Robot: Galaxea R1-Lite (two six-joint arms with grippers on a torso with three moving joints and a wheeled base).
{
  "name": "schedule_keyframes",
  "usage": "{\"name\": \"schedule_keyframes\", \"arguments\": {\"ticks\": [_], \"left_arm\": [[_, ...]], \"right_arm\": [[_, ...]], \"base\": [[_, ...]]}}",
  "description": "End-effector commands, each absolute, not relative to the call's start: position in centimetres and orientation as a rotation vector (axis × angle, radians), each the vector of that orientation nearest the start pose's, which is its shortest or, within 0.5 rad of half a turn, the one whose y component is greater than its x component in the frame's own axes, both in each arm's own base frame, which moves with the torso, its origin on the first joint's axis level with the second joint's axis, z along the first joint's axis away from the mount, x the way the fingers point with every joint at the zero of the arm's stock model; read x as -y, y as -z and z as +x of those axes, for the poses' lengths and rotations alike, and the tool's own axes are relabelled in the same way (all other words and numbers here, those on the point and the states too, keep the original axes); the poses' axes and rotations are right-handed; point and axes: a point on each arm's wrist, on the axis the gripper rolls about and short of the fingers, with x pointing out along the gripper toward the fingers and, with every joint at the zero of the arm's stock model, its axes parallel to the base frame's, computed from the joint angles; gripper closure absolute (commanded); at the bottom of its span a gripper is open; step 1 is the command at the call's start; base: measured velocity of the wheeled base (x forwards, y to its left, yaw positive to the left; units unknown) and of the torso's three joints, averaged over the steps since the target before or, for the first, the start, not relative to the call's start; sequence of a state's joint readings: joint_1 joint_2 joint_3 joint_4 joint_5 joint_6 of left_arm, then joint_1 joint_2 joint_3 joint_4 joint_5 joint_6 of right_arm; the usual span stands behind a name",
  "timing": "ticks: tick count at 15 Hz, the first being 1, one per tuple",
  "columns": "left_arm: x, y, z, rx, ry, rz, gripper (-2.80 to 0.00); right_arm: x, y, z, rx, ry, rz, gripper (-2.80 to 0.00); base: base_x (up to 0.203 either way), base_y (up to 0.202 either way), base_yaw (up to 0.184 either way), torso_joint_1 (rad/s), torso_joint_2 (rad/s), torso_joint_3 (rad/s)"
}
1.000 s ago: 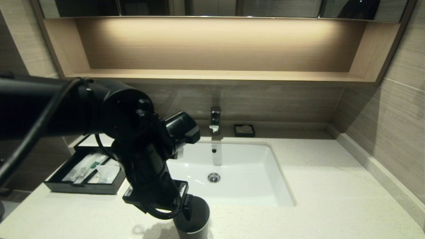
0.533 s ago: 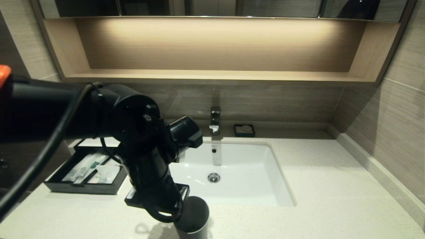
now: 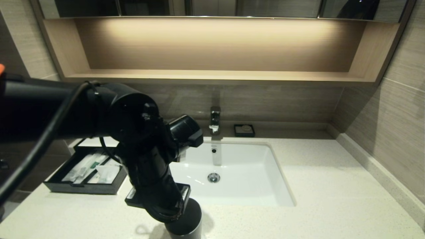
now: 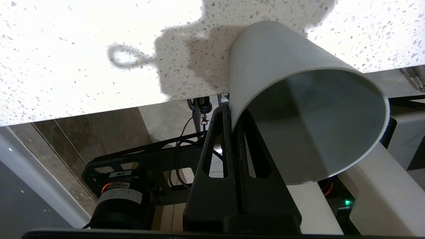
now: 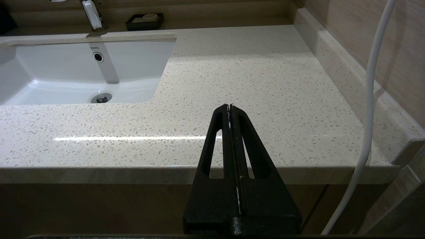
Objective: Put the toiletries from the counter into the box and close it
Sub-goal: Pick up the cup, then place the cup on the table
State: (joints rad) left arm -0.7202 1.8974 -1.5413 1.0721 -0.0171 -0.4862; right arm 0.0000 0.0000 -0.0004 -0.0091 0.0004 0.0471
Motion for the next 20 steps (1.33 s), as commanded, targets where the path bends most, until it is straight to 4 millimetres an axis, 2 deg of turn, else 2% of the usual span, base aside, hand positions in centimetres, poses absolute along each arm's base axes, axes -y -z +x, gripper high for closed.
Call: {"name": "schedule_keyframes", "arguments": {"ticks": [1,5,8,10,12,17,20], "left_arm": [[19.6,-19.9,22.4,-1.437,0.256,0.1,0.0],[18.9,-21.1,21.7,-1.381,0.233,0.113,0.0],[18.5,-22.8,21.3,-1.355,0.242,0.096,0.0],[17.8,-24.1,21.2,-1.337,0.227,0.068,0.0],[16.9,-24.6,21.6,-1.301,0.178,0.061,0.0],[13.5,-26.1,21.2,-1.267,0.052,0.032,0.0],[11.0,-26.3,21.6,-1.292,-0.031,-0.017,0.0]], "right_arm": [[0.0,-7.6,-2.3,0.008,-0.001,0.048,0.0],[0.0,-7.6,-2.3,0.008,-0.002,0.048,0.0],[0.0,-7.7,-2.3,0.008,-0.002,0.048,0.0],[0.0,-7.7,-2.3,0.008,-0.001,0.048,0.0],[0.0,-7.6,-2.3,0.008,-0.002,0.048,0.0],[0.0,-7.7,-2.3,0.009,-0.002,0.048,0.0],[0.0,-7.6,-2.3,0.007,0.0,0.048,0.0]], "base": [[0.0,0.0,0.0,0.0,0.0,0.0],[0.0,0.0,0.0,0.0,0.0,0.0],[0.0,0.0,0.0,0.0,0.0,0.0],[0.0,0.0,0.0,0.0,0.0,0.0],[0.0,0.0,0.0,0.0,0.0,0.0],[0.0,0.0,0.0,0.0,0.0,0.0],[0.0,0.0,0.0,0.0,0.0,0.0]]}}
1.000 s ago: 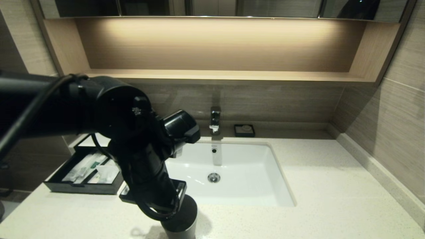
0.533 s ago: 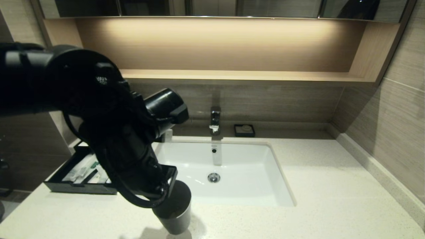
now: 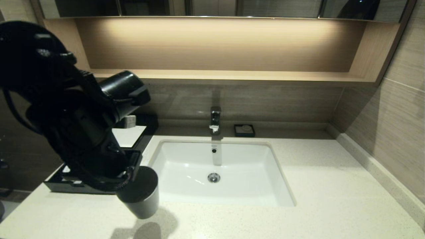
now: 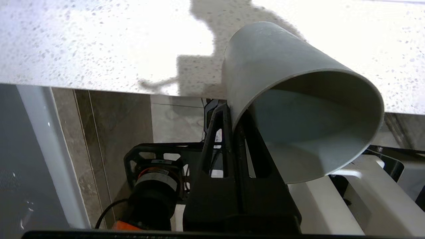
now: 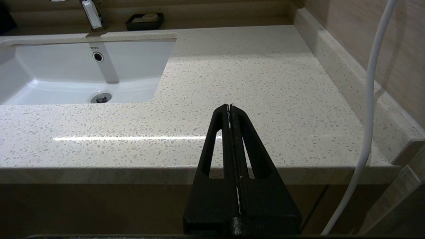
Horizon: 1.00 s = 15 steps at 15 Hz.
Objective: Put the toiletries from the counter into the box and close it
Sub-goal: Place the cup on the table
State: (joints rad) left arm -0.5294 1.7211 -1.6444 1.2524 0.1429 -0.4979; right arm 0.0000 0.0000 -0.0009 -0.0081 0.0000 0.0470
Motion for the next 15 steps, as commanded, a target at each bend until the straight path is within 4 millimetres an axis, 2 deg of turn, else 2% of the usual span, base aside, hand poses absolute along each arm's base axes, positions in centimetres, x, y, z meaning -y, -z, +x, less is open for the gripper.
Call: {"name": "schedule_keyframes", "arguments": {"ticks": [1,9,13,15], "left_arm": [[10.2,-26.2,21.7,-1.302,-0.061,-0.035,0.0],[5.1,-24.8,23.2,-1.358,-0.267,-0.161,0.0],[3.3,-24.1,23.3,-1.385,-0.336,-0.206,0.0],[3.0,-23.6,23.2,-1.424,-0.315,-0.243,0.0]], "right_arm": [[0.0,-7.6,-2.3,0.008,-0.001,0.048,0.0],[0.0,-7.7,-2.3,0.009,0.0,0.048,0.0],[0.0,-7.7,-2.3,0.009,-0.002,0.048,0.0],[0.0,-7.7,-2.3,0.009,-0.001,0.048,0.0]], "base": [[0.0,0.0,0.0,0.0,0.0,0.0],[0.0,0.0,0.0,0.0,0.0,0.0],[0.0,0.0,0.0,0.0,0.0,0.0],[0.0,0.0,0.0,0.0,0.0,0.0]]}}
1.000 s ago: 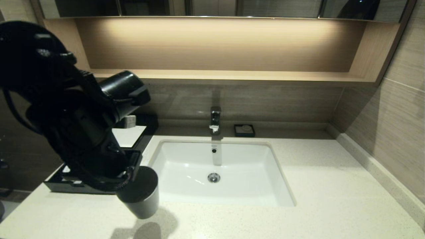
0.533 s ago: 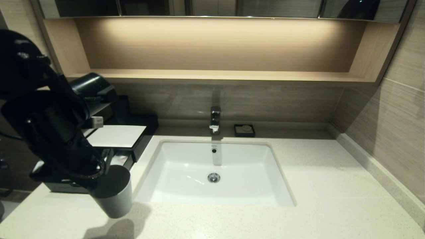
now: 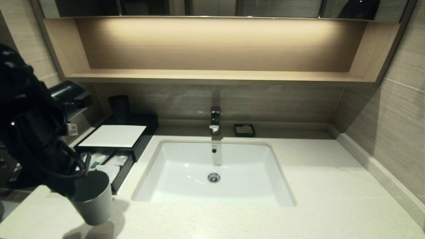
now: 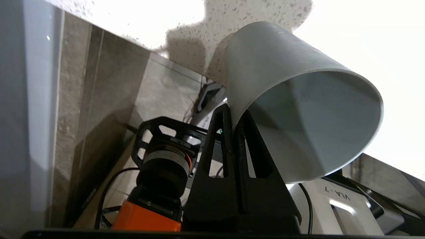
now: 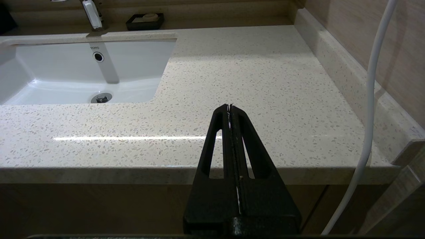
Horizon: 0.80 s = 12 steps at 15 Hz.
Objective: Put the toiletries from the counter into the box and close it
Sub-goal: Place the cup on the table
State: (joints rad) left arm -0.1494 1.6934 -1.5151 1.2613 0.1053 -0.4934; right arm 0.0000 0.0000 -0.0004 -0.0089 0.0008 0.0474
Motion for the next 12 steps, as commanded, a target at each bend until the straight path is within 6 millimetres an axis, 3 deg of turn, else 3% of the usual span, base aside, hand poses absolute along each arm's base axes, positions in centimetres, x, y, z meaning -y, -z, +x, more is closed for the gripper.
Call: {"name": "schedule_keyframes", "arguments": {"ticks": [1,9,12], "left_arm": [[3.0,-23.3,23.2,-1.44,-0.311,-0.244,0.0],[3.9,-20.6,28.0,-1.399,-0.247,-0.219,0.0],[4.1,-20.7,28.2,-1.402,-0.208,-0.248,0.0]], "right_arm": [[0.0,-7.6,-2.3,0.008,-0.001,0.048,0.0],[0.0,-7.6,-2.3,0.006,-0.002,0.048,0.0],[0.0,-7.6,-2.3,0.008,0.0,0.048,0.0]], "base": [[0.0,0.0,0.0,0.0,0.0,0.0],[0.0,0.0,0.0,0.0,0.0,0.0],[0.0,0.0,0.0,0.0,0.0,0.0]]}}
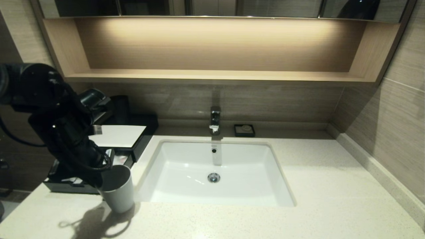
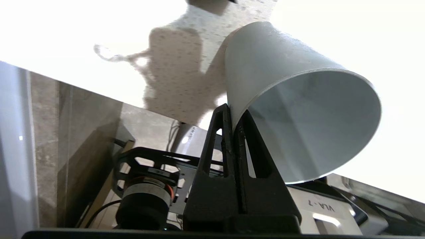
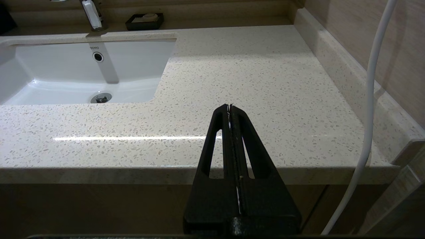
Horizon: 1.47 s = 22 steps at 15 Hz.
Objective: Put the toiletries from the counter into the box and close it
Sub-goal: Place the cup on the table
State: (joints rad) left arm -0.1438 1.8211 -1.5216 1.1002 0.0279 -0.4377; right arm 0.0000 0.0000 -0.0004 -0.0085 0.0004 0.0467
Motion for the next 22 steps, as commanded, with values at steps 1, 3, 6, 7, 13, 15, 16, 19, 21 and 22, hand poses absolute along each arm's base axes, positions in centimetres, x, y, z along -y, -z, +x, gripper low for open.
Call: {"name": "schedule_keyframes", "arguments": {"ticks": [1,3,6,7,13,15,16,19,21,22], "left_arm": [[4.0,-20.7,28.3,-1.4,-0.208,-0.251,0.0],[3.9,-20.6,28.2,-1.409,-0.21,-0.253,0.0],[3.6,-20.4,28.1,-1.424,-0.224,-0.259,0.0],[3.3,-20.3,28.2,-1.426,-0.233,-0.265,0.0],[2.6,-19.4,28.2,-1.461,-0.248,-0.275,0.0],[2.7,-19.7,28.0,-1.462,-0.198,-0.311,0.0],[2.7,-20.0,27.7,-1.462,-0.167,-0.312,0.0],[2.7,-19.9,27.5,-1.479,-0.149,-0.317,0.0],[2.7,-19.5,27.5,-1.497,-0.152,-0.313,0.0],[2.7,-19.3,27.6,-1.503,-0.153,-0.312,0.0]], "right_arm": [[0.0,-7.7,-2.3,0.009,-0.001,0.048,0.0],[0.0,-7.6,-2.3,0.009,-0.002,0.048,0.0],[0.0,-7.6,-2.3,0.009,-0.002,0.048,0.0],[0.0,-7.6,-2.3,0.008,-0.002,0.048,0.0],[0.0,-7.6,-2.3,0.008,-0.002,0.048,0.0],[0.0,-7.7,-2.3,0.009,-0.001,0.048,0.0],[0.0,-7.6,-2.3,0.007,-0.001,0.048,0.0],[0.0,-7.6,-2.3,0.008,0.0,0.048,0.0],[0.0,-7.6,-2.3,0.008,-0.002,0.048,0.0],[0.0,-7.6,-2.3,0.008,0.0,0.048,0.0]], "base": [[0.0,0.0,0.0,0.0,0.0,0.0],[0.0,0.0,0.0,0.0,0.0,0.0],[0.0,0.0,0.0,0.0,0.0,0.0],[0.0,0.0,0.0,0.0,0.0,0.0],[0.0,0.0,0.0,0.0,0.0,0.0],[0.0,0.0,0.0,0.0,0.0,0.0],[0.0,0.0,0.0,0.0,0.0,0.0],[0.0,0.0,0.0,0.0,0.0,0.0],[0.0,0.0,0.0,0.0,0.0,0.0],[0.0,0.0,0.0,0.0,0.0,0.0]]}}
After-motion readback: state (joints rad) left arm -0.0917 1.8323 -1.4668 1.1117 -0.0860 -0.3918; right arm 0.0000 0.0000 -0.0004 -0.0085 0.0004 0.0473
